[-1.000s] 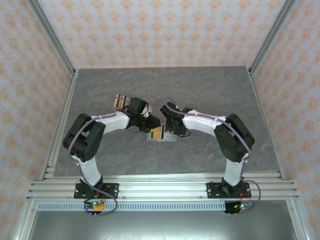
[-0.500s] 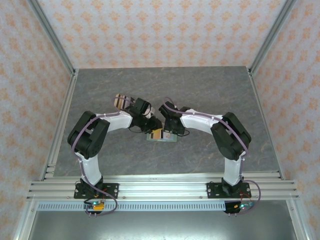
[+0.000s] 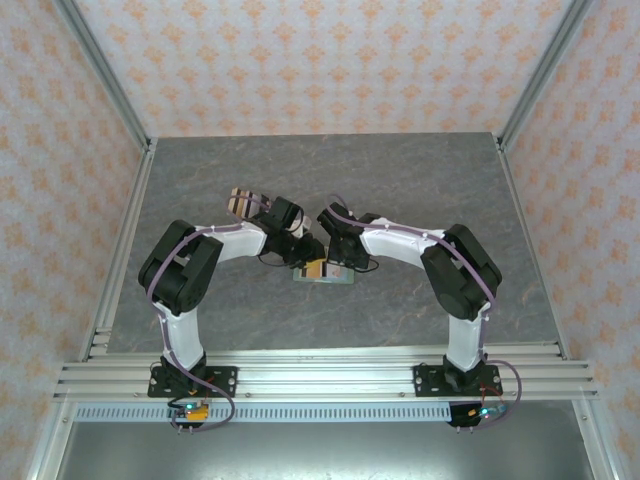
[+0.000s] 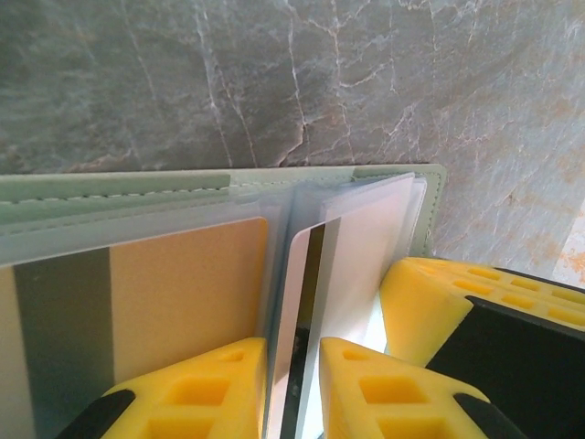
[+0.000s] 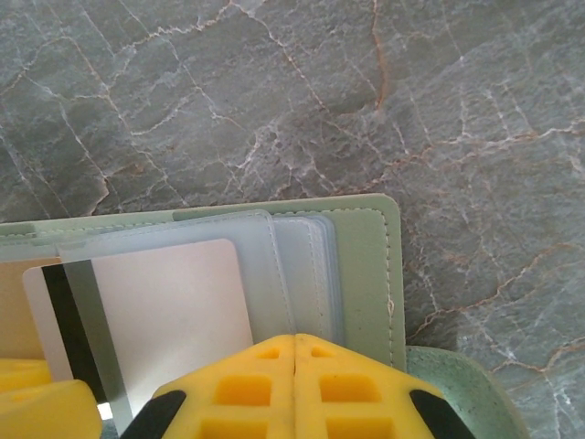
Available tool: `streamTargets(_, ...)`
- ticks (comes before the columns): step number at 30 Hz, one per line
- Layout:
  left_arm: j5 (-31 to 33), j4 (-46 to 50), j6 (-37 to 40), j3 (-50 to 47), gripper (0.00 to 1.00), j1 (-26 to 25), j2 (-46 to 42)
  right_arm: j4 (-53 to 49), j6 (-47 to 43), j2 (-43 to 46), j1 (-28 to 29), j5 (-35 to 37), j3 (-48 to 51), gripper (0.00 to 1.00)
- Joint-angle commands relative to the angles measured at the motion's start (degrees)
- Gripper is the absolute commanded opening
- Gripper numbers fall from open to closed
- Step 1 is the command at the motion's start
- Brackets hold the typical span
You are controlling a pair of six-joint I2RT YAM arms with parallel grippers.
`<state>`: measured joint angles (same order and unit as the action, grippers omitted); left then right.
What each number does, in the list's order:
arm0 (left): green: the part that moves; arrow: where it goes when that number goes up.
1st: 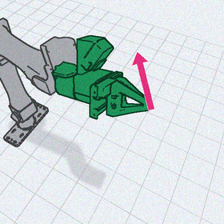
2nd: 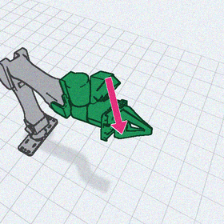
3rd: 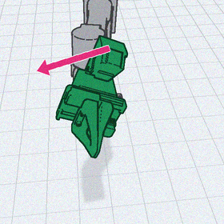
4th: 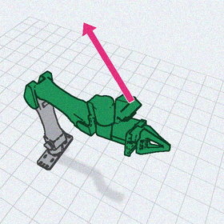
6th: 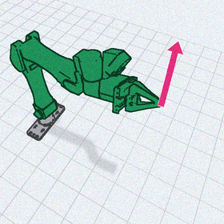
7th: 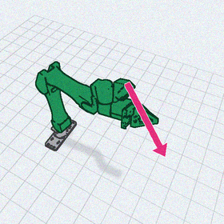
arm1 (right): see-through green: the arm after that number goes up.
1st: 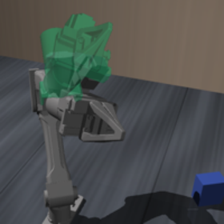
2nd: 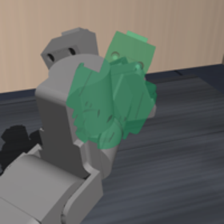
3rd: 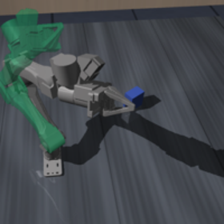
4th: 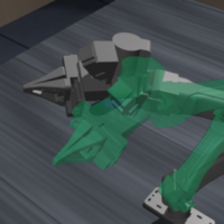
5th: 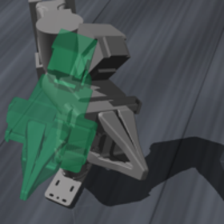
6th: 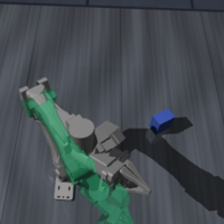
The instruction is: Take the credit cards out of the card holder
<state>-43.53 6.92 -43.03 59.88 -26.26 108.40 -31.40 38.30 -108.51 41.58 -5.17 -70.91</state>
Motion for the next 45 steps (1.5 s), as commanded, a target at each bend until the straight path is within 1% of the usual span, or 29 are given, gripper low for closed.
streamTargets(1, -1.36, -0.69, 1.08, 0.99, 0.23, -0.49, 0.67, -1.65, -0.14, -2.29, 0.25, -0.42, 0.11, 0.07)
streamTargets(7, -1.54, -0.91, 1.30, 0.78, 0.23, -0.47, 0.67, -1.56, 0.02, -2.30, 0.25, -0.62, 0.34, 0.07)
streamTargets(10, -1.69, -1.16, 1.30, 0.77, 0.21, -0.48, 0.67, -1.50, 0.14, -2.31, 0.25, -0.59, 0.43, 0.07)
streamTargets(12, -1.76, -1.15, 1.28, 0.77, 0.18, -0.54, 0.65, -1.50, 0.19, -2.27, 0.25, -0.71, 0.43, 0.07)
streamTargets(15, -1.50, -0.86, 1.53, 0.77, 0.11, -0.41, 0.67, -1.56, 0.28, -2.09, 0.25, -0.60, 0.49, 0.07)
streamTargets(21, 0.69, 2.62, 4.01, 0.26, 0.01, 0.82, -1.62, -1.63, 0.68, -0.89, 0.17, 0.41, 1.30, 0.07)
streamTargets(27, 2.92, 8.11, 7.86, -1.21, 0.00, 3.03, -6.14, -1.14, 0.89, 1.24, -0.54, 0.63, 2.11, 0.06)
streamTargets(32, 6.16, 13.72, 10.82, -1.78, 0.00, 4.85, -11.21, 1.53, 0.04, 4.29, -0.89, -1.92, 2.95, 0.08)
streamTargets(33, 6.86, 14.69, 11.15, -1.78, 0.00, 5.09, -12.35, 2.66, -0.19, 5.34, -0.97, -2.76, 3.42, 0.10)
streamTargets(38, 8.81, 17.25, 11.52, -0.67, 0.00, 5.26, -17.85, 8.01, -1.20, 11.57, -1.48, -7.18, 5.47, 0.32)
streamTargets(42, 6.92, 16.76, 10.17, 0.86, 0.00, 5.26, -21.11, 12.33, -1.78, 16.23, -2.79, -11.66, 7.17, 0.51)
streamTargets(45, 3.94, 14.67, 8.32, 1.61, 0.00, 5.16, -22.66, 17.03, -1.07, 19.02, -5.20, -17.46, 9.22, 0.61)
